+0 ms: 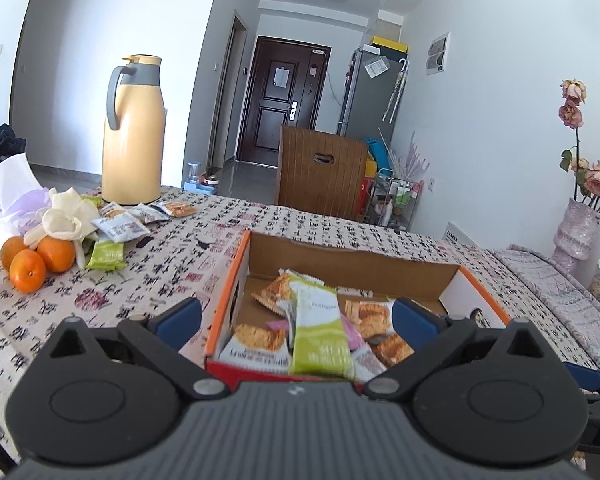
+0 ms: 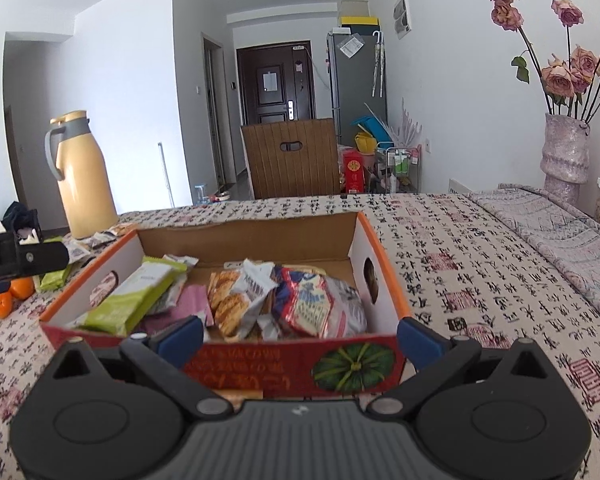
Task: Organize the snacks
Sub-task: 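Carry the bar and cracker packet into the box and open both grippers, then move both tools back over the snacks beside the box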
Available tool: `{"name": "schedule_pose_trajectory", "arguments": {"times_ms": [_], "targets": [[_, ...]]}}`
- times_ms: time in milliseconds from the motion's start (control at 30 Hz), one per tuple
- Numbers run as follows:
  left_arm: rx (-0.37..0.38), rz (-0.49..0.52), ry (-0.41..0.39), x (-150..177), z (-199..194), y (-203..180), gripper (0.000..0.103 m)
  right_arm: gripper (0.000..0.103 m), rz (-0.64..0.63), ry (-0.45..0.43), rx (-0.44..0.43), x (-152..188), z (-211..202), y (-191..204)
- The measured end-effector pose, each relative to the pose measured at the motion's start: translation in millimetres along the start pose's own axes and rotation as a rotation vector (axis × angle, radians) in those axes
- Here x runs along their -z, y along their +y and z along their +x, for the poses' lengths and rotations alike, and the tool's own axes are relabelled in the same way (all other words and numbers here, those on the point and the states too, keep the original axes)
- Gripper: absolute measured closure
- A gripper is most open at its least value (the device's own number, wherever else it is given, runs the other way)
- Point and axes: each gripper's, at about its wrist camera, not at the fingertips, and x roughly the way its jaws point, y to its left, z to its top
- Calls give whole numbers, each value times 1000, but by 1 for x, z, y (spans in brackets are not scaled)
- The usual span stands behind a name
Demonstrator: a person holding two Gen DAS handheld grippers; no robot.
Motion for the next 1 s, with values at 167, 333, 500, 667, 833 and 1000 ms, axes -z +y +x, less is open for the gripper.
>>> {"name": "schedule_pose_trajectory", "arguments": {"times_ms": [167, 333, 500, 667, 833, 1000], "targets": [[8, 3, 12, 14, -18, 4, 0, 0, 20, 4, -14, 15, -19, 2], [12, 8, 41, 29, -31, 8, 0, 0, 28, 13, -20, 30, -36, 5], [19, 10, 78, 46, -41, 13, 0, 0, 57, 68, -19, 44, -38, 3], [23, 1, 125, 63, -47, 21, 0, 0, 45, 129, 11, 53, -29, 8], [31, 2, 160, 73, -52, 23, 0, 0, 36, 178, 49, 55, -15, 18], [43, 11, 167, 78, -56, 22, 0, 0, 15, 238, 93, 59, -3, 24]]}}
